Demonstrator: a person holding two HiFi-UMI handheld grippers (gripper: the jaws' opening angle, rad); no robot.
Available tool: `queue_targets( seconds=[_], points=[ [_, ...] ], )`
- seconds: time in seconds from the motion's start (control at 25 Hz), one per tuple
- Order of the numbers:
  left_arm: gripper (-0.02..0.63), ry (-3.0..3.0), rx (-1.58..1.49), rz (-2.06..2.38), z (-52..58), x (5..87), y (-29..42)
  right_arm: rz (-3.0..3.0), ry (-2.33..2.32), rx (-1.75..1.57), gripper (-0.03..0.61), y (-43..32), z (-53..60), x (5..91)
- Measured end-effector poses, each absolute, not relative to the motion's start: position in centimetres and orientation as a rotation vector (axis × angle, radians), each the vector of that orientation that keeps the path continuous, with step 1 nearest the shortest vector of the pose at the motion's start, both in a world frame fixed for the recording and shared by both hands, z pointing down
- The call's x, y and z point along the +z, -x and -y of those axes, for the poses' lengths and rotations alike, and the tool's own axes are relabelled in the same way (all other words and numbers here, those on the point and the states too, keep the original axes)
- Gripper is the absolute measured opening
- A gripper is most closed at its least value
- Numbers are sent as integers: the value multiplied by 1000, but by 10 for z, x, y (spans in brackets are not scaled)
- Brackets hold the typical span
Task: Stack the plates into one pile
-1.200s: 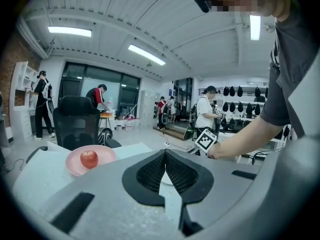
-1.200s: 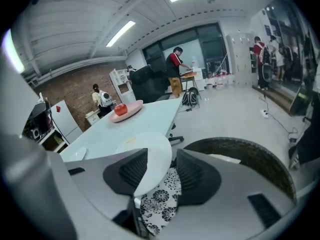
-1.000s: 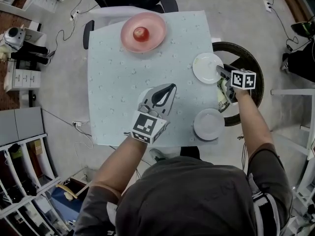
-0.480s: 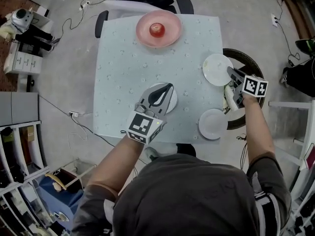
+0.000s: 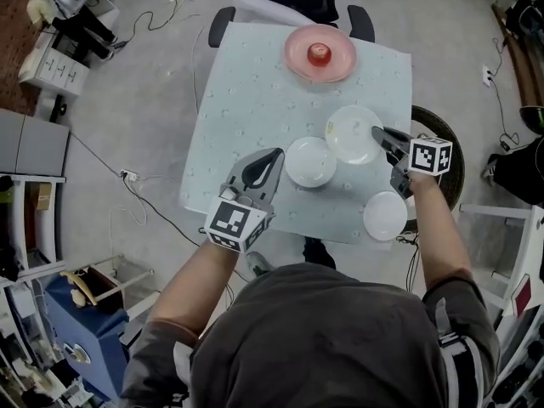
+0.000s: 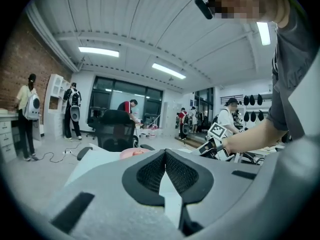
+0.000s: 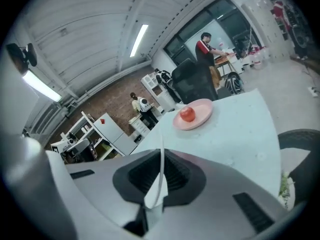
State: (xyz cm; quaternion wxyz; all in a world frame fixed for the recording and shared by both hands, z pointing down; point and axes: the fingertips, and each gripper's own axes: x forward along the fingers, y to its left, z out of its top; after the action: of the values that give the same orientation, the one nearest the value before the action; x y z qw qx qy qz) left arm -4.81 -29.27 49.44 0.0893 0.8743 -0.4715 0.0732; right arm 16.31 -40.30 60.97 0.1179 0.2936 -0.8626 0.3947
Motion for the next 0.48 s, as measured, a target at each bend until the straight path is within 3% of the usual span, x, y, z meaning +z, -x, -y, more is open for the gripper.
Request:
queue_targets(
  seconds=[0.24,0.48],
  points=[
    [6,-2517,217,1522,260,492,107,2422,-662,1192,6,-86,370,648],
    [6,-2430,210,1590,236,502,144,2316,-582,1241,6,-55,348,687]
  ],
)
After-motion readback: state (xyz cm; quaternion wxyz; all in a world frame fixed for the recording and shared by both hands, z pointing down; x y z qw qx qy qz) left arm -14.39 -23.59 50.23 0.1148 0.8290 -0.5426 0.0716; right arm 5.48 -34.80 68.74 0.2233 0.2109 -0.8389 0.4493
